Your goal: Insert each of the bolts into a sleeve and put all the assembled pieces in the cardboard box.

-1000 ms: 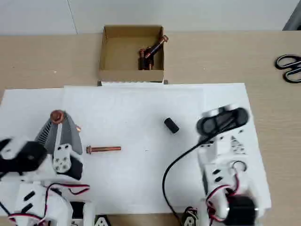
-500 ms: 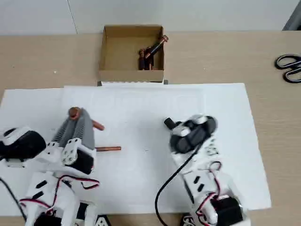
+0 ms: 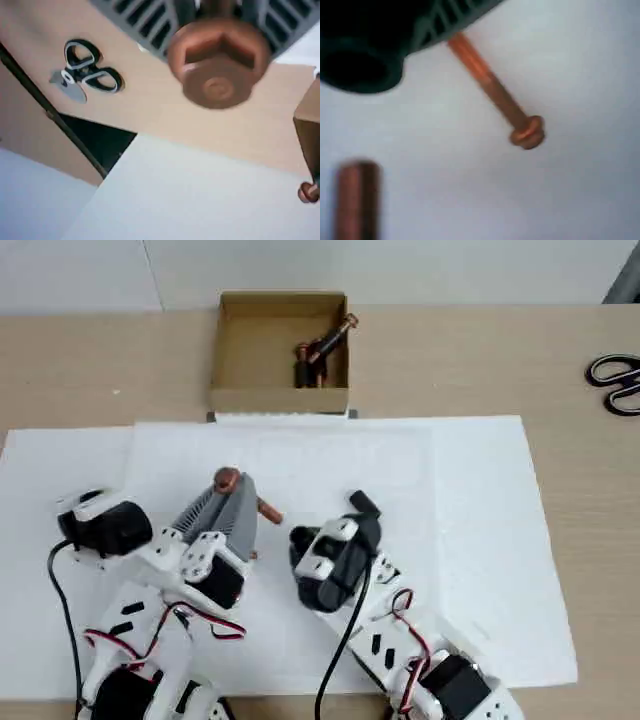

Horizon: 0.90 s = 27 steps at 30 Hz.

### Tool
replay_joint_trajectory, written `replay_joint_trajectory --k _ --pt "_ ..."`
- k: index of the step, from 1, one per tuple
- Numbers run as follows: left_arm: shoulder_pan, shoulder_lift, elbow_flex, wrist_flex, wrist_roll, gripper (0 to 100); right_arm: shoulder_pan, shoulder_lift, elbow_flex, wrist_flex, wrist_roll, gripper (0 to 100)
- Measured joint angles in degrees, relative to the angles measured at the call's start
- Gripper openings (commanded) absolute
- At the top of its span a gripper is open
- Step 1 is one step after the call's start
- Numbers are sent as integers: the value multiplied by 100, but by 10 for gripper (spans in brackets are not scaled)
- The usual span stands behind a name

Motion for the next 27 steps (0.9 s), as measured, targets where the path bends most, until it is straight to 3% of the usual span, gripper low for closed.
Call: replay_joint_trajectory --k 27 --pt "651 0 70 18 0 7 105 0 79 -9 0 2"
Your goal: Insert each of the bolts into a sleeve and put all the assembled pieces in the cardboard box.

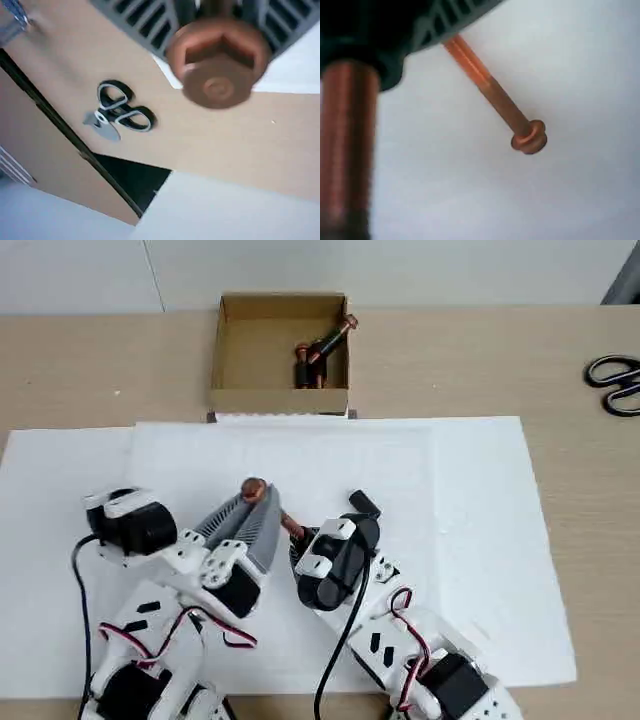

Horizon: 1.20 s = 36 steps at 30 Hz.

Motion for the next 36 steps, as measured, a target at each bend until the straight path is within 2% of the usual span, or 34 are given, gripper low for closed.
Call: replay_joint_trajectory --k 8,19,36 --pt "53 -35 -26 308 0 7 -9 18 9 -53 0 2" --pt "53 -18 -44 176 -448 7 9 18 9 -53 0 2" --pt "-255 -26 53 123 -440 7 -158 9 9 -105 0 2"
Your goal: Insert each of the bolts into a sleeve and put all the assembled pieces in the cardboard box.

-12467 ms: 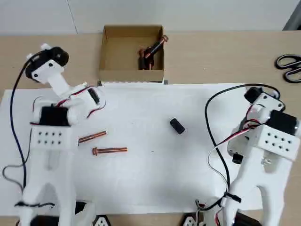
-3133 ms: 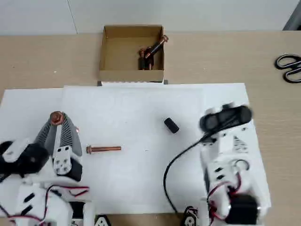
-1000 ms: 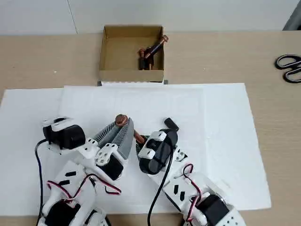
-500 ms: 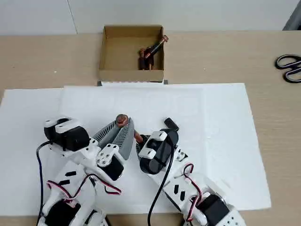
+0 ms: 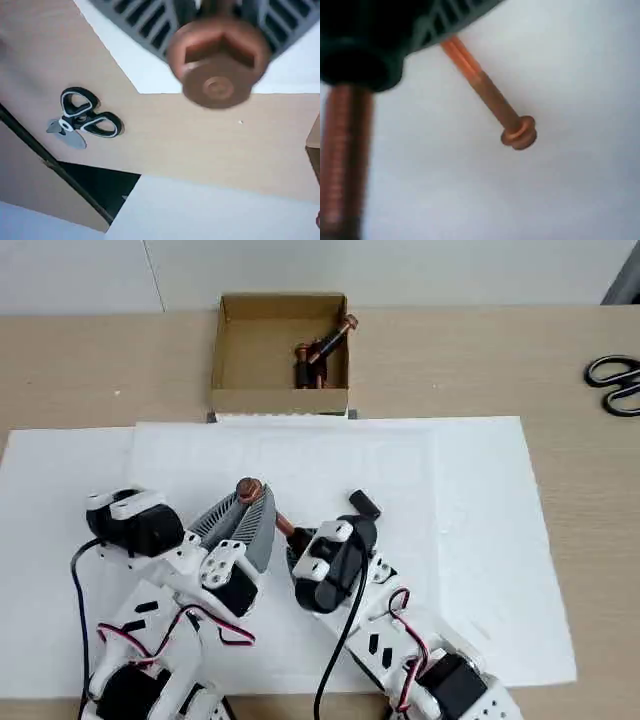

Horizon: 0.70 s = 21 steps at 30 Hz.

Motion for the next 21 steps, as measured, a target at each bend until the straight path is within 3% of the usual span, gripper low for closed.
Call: replay_joint_trajectory --k 16,21 --pt "0 -9 0 0 158 7 -44 0 0 0 0 2" --pt "325 -9 0 290 158 7 9 -9 -18 -18 0 2"
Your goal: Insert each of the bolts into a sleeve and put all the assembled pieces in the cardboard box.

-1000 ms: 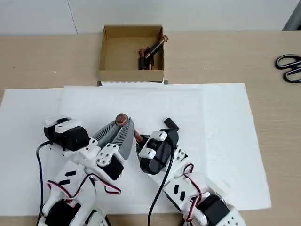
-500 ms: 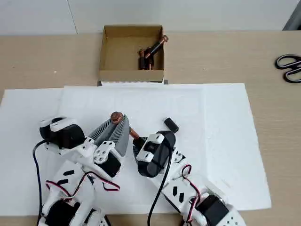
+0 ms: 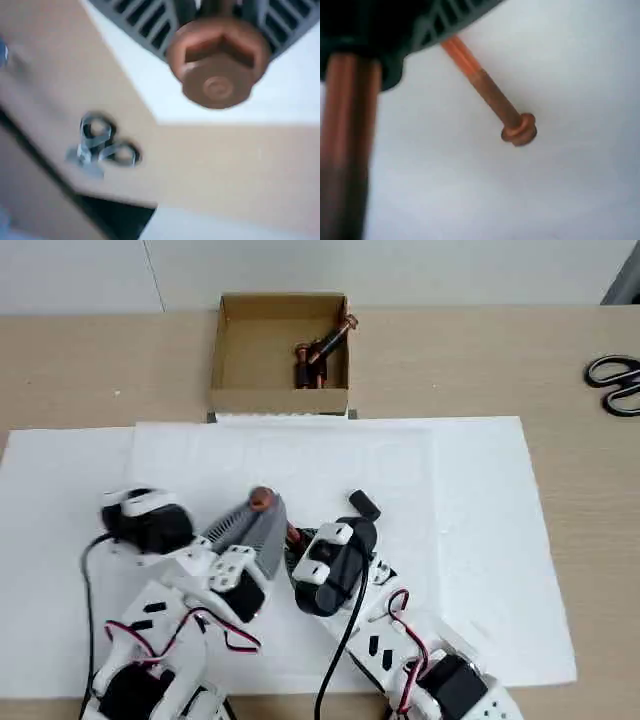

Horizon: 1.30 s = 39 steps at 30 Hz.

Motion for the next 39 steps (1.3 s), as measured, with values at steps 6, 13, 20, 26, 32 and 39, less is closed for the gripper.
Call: replay_joint_trajectory --k 6,13,20,26,32,39 --pt "35 0 0 123 -18 7 -9 0 0 -26 0 2" --pt "141 0 -9 334 -18 7 -9 0 9 -26 0 2" --pt "492 0 141 1037 -193 7 -18 9 18 -26 0 2" --pt "501 -35 281 1037 -396 10 -18 26 35 -123 185 2" --pt "440 -44 316 958 -404 118 -18 26 35 -123 316 2" --pt "273 0 404 1134 -413 215 26 18 26 -193 325 2"
